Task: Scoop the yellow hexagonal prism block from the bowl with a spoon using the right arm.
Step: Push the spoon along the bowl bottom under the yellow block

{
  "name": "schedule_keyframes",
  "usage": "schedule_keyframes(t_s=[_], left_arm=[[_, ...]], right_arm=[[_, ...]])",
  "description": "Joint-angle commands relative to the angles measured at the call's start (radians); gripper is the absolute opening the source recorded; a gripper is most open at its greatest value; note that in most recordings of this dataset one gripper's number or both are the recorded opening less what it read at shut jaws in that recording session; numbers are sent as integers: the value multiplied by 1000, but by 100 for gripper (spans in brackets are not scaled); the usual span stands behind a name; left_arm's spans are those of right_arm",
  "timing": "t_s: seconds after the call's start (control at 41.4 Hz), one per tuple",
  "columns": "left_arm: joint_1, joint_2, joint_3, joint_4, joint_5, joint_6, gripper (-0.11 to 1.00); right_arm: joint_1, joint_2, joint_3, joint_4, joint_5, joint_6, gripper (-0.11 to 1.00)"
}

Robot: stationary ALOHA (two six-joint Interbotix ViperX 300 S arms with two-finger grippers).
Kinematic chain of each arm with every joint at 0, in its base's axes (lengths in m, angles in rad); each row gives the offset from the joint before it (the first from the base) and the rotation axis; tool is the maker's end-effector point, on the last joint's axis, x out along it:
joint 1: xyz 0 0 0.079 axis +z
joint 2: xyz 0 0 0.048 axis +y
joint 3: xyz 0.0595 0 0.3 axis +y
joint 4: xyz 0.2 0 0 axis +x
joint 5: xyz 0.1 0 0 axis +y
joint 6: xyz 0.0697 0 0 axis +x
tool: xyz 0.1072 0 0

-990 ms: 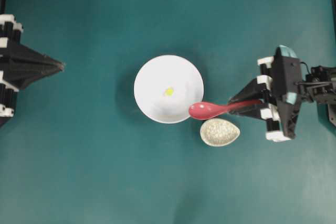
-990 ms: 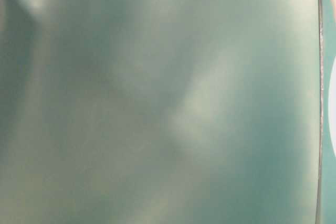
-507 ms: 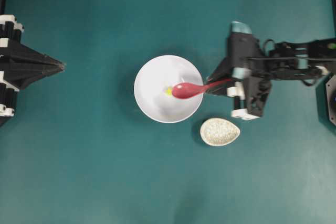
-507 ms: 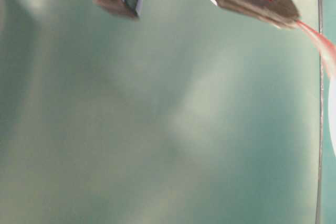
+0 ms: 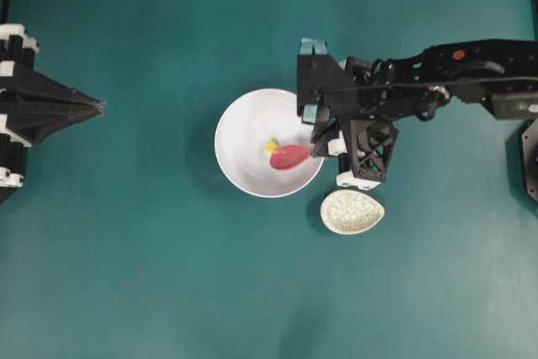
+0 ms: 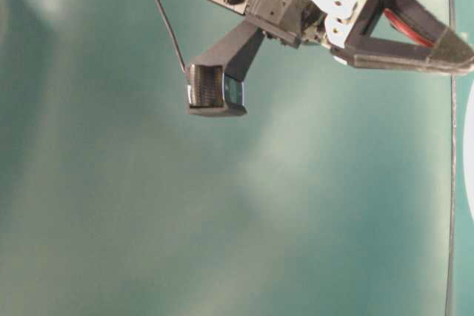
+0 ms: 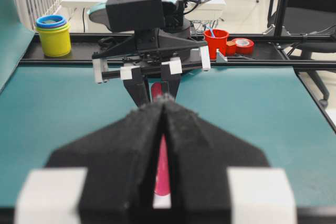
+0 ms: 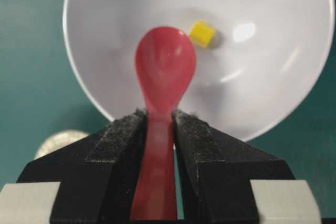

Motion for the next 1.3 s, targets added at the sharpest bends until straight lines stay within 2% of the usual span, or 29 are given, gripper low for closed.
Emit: schedule_keyframes(t_s=[0.0, 0.652, 1.28], left_arm=[[2, 9, -15, 2, -3, -2, 0], [2, 9, -14, 2, -2, 0, 0], [2, 9, -14, 2, 18, 0, 0]], right_arm=[[-6, -17, -23, -2, 5, 3, 24], [-23, 26, -17, -3, -15, 3, 24], [-25, 71, -32, -3, -202, -8, 24]])
